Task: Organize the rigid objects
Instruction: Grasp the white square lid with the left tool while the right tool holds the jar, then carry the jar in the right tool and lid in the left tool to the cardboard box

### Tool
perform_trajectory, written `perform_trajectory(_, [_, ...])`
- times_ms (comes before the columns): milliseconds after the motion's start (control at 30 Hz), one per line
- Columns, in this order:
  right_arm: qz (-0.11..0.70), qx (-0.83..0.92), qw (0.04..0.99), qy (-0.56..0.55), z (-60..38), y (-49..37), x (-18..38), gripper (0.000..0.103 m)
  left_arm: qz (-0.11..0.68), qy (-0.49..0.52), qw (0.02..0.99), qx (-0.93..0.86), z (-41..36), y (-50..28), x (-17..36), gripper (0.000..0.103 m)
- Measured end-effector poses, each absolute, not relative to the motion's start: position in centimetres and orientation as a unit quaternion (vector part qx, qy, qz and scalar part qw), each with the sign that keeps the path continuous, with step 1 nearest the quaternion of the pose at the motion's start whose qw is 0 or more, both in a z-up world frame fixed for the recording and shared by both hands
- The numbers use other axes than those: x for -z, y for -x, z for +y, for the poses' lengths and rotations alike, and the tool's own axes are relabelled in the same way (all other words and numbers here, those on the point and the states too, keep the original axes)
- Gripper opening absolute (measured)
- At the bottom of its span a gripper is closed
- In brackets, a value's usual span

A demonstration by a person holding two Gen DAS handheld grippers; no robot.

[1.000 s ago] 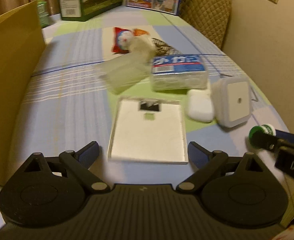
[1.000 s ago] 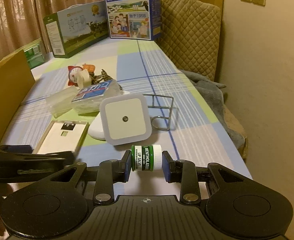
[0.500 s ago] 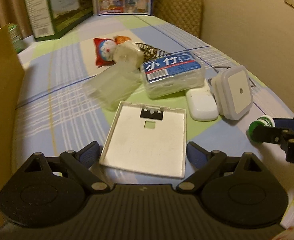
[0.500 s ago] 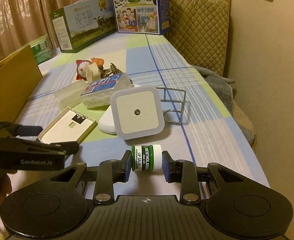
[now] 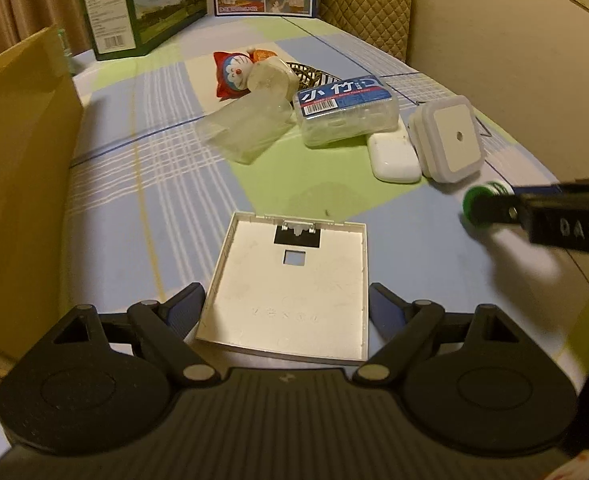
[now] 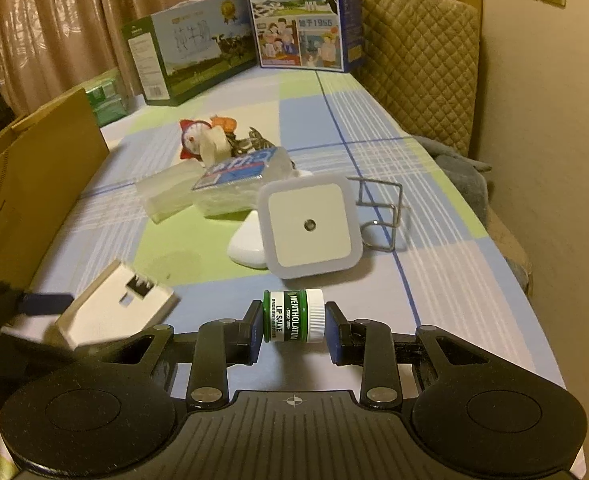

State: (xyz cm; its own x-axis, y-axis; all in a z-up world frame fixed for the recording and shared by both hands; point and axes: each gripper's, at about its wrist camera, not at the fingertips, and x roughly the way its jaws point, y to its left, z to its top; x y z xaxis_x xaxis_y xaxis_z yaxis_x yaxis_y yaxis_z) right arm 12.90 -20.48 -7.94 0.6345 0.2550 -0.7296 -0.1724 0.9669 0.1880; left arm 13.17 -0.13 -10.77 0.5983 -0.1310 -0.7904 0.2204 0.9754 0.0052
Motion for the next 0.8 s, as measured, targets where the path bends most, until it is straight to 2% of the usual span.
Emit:
perform_trajectory(400, [0.406,-0.134,0.902,-0.059,-19.7,-9.9,5.1,0.028,0.412,-0.033,0.906,0.089,1.4,-10.1,6.5,0.084])
perform_trajectory(600, [0.369,-0.165,0.913,-0.061,-18.1,-9.6,0.8,0.028,0.368,-0.015,0.926,0.078,3.1,-8.8,1.6,0.084])
perform_trajectory(800, [0.321,-0.242,0.913,-0.064,-13.2,-11.0,-4.5,0.028,0.325,-0.014,0.945,0.029,8.0,-8.6,-4.3,0.085])
